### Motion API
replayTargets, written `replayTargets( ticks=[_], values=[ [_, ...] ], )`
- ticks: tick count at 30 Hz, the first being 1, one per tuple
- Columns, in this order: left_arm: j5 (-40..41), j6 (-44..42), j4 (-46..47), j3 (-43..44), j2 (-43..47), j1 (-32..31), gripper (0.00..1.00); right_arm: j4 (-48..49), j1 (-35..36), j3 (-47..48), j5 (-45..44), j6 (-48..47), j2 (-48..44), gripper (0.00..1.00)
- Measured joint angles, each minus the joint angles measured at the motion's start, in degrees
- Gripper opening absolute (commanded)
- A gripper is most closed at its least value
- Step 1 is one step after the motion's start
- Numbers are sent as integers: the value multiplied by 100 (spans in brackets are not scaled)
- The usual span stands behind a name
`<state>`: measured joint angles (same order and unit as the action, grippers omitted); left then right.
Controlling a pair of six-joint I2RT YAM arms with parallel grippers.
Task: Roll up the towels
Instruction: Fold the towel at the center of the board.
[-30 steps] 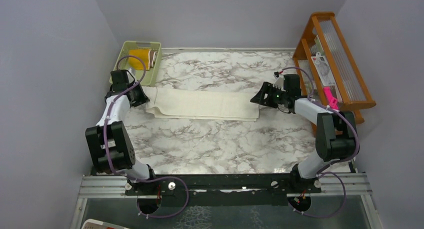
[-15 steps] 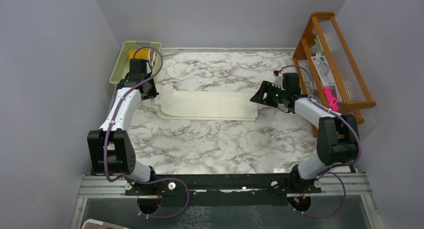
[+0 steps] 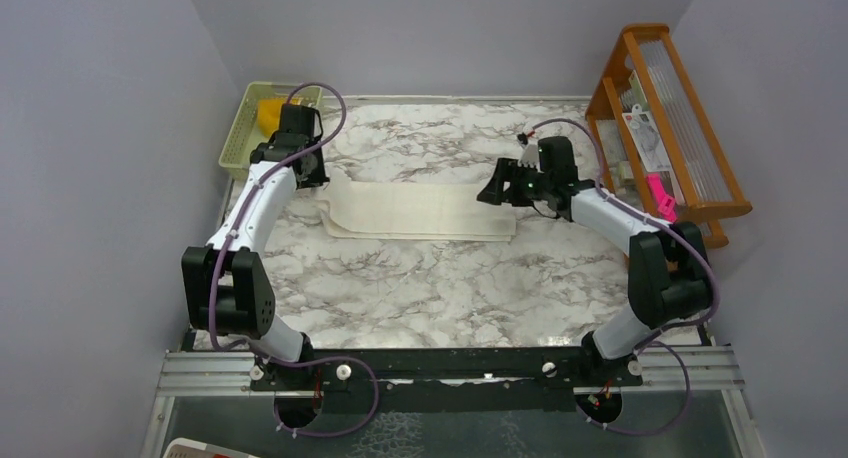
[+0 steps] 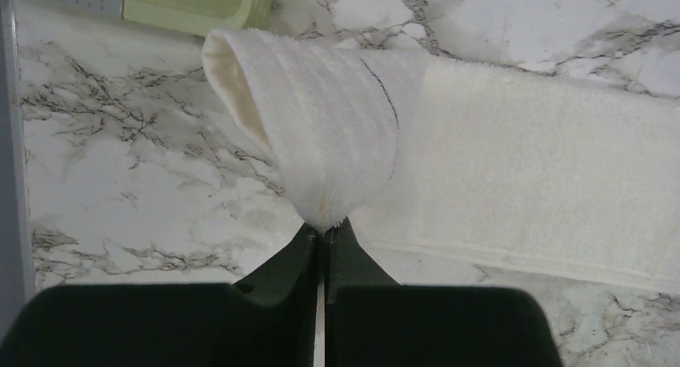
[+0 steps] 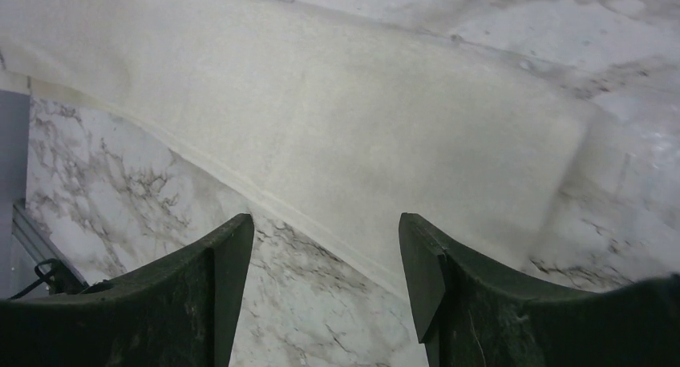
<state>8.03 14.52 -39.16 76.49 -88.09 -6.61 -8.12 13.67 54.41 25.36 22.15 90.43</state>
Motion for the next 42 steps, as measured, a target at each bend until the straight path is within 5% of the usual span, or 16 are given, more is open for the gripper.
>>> replayTargets(
  ticks=[9,23,42],
  values=[
    [-87,-2,142,-813,-11,1021,3,426,374,732,398,63,1333,67],
    [-824,-37,741,-1510,-129,1755,71,977,-560,216,730,367,1609,70],
    [-4419,184,2465,-2295,-1034,2699,69,1543,-1394,-280,1180,334,1458,70]
  ],
)
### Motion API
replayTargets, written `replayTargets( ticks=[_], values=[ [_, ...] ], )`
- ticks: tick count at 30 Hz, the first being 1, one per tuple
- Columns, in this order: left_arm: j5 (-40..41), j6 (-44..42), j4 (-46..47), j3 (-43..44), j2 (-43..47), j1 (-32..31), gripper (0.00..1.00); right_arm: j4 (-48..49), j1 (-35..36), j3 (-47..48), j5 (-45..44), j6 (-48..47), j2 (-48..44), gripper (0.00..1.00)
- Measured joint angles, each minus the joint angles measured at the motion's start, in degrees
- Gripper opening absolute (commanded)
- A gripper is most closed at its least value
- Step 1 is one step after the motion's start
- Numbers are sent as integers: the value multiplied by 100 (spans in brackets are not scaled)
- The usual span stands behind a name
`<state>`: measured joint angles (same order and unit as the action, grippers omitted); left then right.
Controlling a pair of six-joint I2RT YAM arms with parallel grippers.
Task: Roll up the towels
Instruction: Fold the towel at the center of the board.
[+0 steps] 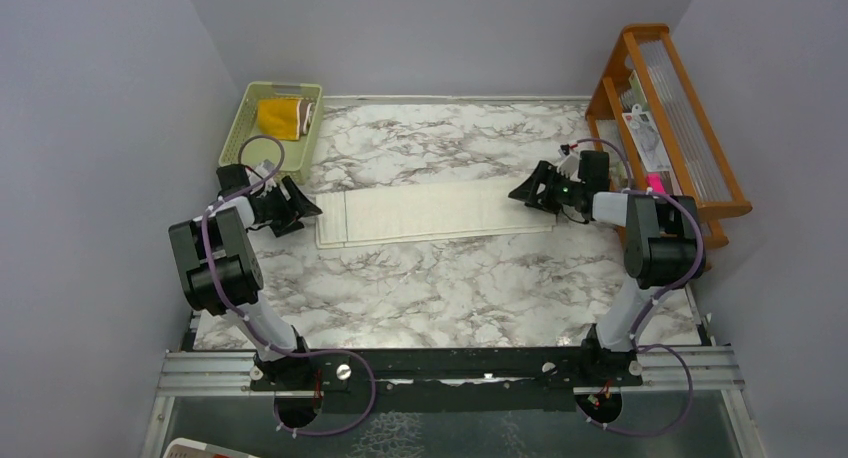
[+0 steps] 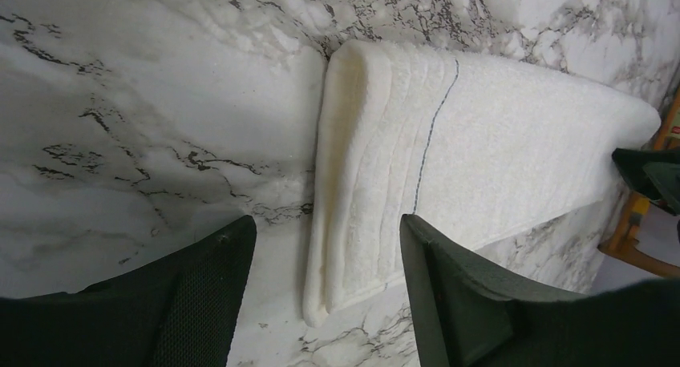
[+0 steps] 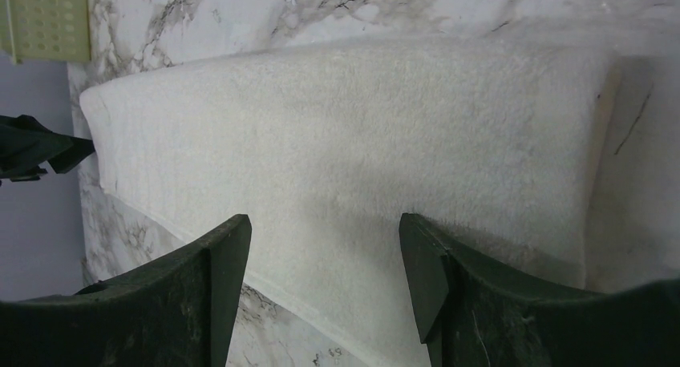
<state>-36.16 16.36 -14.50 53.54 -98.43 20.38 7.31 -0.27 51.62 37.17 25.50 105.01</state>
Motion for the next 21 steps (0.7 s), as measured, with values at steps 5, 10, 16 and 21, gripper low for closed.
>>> replayTargets(
  ticks=[5,10,16,21],
  values=[
    [-376,70,227,-22,-149,55,68,120,-144,-66,105,42,2,70],
    [-785,133,520,-168,-245,48,67,293,-144,-149,166,63,0,70],
    [-1239,232,750,-308,-365,-136,66,564,-146,-282,267,109,-2,70],
    [-1598,319,809,-319,-544,-256,62,678,-155,-334,369,131,-2,70]
  ],
)
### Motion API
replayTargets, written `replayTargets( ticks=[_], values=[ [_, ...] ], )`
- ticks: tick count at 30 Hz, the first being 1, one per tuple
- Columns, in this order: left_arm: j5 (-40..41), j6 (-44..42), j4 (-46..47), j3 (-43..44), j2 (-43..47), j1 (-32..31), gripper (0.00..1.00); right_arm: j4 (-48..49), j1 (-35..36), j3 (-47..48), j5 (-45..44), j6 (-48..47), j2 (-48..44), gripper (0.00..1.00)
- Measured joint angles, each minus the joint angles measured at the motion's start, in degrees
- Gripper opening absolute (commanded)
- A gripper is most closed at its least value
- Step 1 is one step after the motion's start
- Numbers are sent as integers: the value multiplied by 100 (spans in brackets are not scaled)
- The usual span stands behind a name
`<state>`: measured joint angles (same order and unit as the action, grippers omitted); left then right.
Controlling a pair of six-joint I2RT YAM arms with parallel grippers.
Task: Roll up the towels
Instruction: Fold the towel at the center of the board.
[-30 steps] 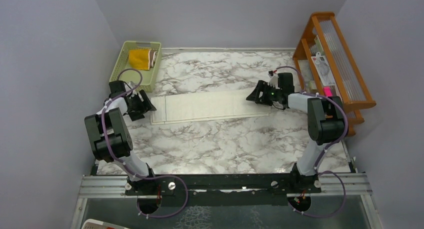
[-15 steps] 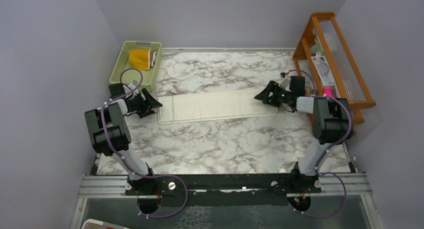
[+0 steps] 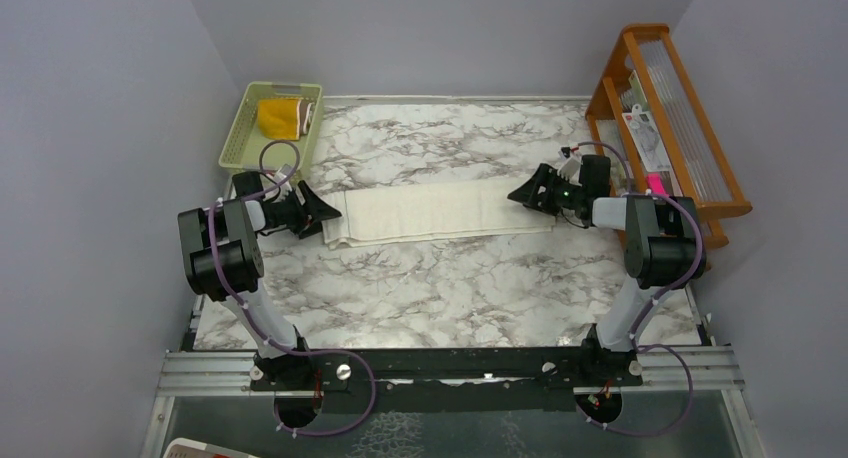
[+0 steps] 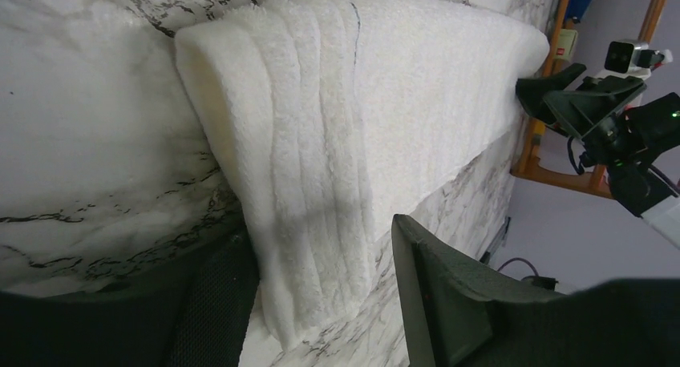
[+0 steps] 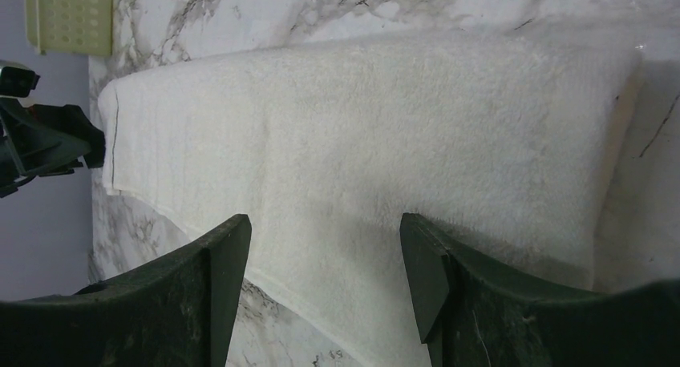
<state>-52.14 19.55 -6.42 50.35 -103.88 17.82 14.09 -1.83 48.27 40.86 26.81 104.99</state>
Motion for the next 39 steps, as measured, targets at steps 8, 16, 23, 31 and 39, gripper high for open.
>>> replayTargets(
  ticks=[8,16,23,31,39],
  values=[
    [-229,66,-48,0,-168,4,67,96,-2,-74,153,35,0,70],
    [199,105,-627,-2,111,125,75,229,-2,-170,304,111,0,70],
    [382,125,-879,7,122,184,75,522,-2,-348,487,223,2,70],
    [378,160,-911,7,140,210,76,826,-2,-509,592,404,0,70],
    [1143,142,-997,-157,629,214,75,824,0,-688,321,433,-236,78]
  ],
)
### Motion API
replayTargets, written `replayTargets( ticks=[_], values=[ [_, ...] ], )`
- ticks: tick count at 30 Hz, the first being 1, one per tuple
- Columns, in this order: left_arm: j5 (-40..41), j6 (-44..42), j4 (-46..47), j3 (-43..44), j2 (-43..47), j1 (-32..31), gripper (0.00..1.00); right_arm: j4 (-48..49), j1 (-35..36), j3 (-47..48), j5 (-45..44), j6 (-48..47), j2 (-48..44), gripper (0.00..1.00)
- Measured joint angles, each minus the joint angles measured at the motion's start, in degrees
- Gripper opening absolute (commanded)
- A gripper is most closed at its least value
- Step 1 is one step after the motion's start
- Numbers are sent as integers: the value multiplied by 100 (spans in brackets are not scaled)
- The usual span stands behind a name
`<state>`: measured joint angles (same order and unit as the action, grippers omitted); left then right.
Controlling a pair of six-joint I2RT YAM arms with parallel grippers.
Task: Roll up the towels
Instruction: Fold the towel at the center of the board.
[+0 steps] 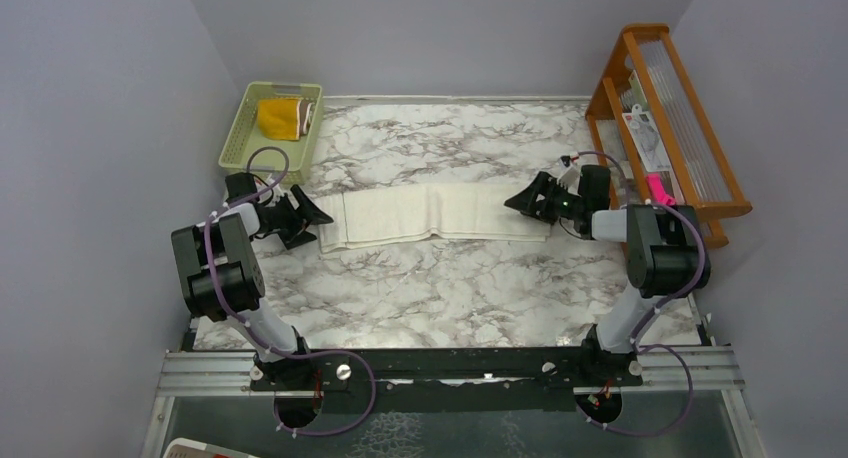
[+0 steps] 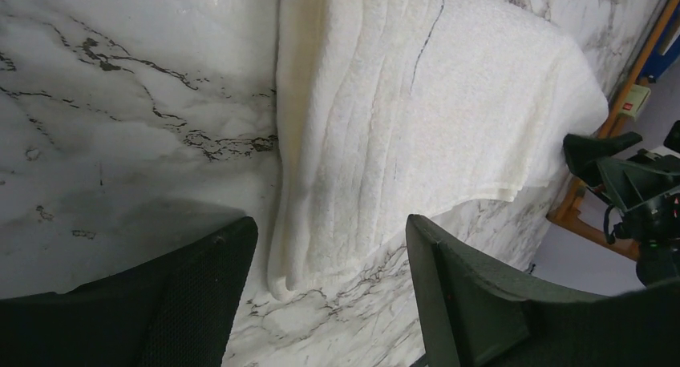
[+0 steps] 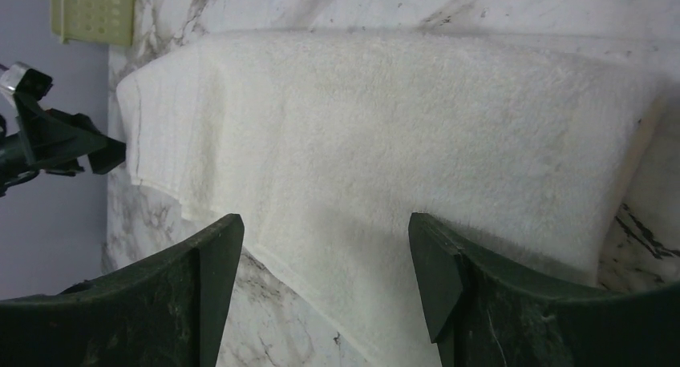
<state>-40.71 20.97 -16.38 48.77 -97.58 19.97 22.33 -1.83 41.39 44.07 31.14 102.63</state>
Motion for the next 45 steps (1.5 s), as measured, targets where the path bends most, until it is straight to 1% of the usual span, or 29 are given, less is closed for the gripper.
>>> replayTargets(
  ticks=[5,8,11,14,17,21,23,24,26,28,31,35,38,42,45],
  values=[
    [227,59,-146,57,-4,-107,75,-476,264,-144,-970,-400,-743,79],
    [299,90,-160,66,87,-122,74,-763,929,-9,-1705,-831,-1233,77],
    [435,103,-155,52,192,-83,73,-1008,1880,476,-2251,-1303,-1335,76],
    [560,125,-153,26,254,59,70,-1239,2828,1134,-2433,-1676,-1169,76],
    [605,146,-160,20,256,109,68,-1423,3825,1976,-2586,-2070,-664,76],
    [708,236,-203,42,260,107,68,-1696,5152,2859,-3021,-2649,144,76],
    [732,306,-214,50,275,107,68,-1718,5724,3099,-3318,-3071,610,76],
    [748,332,-219,50,289,109,68,-1718,5947,3099,-3322,-3099,634,76],
    [802,376,-221,39,319,138,68,-1696,6328,3088,-3539,-3458,833,76],
    [815,424,-212,2,352,214,68,-1576,6564,3042,-3775,-3834,973,76],
    [811,507,-179,-57,393,284,68,-1104,6758,2940,-4192,-4465,1123,77],
    [809,601,-57,-151,466,295,68,-72,6887,2793,-4699,-5311,1410,76],
    [802,682,26,-210,503,308,68,695,6933,2789,-5029,-5939,1808,76],
    [765,769,127,-273,529,330,68,1419,6940,2898,-5243,-6712,2437,75],
    [739,809,151,-286,533,332,68,1545,6940,3121,-5239,-7055,2614,74]
  ],
)
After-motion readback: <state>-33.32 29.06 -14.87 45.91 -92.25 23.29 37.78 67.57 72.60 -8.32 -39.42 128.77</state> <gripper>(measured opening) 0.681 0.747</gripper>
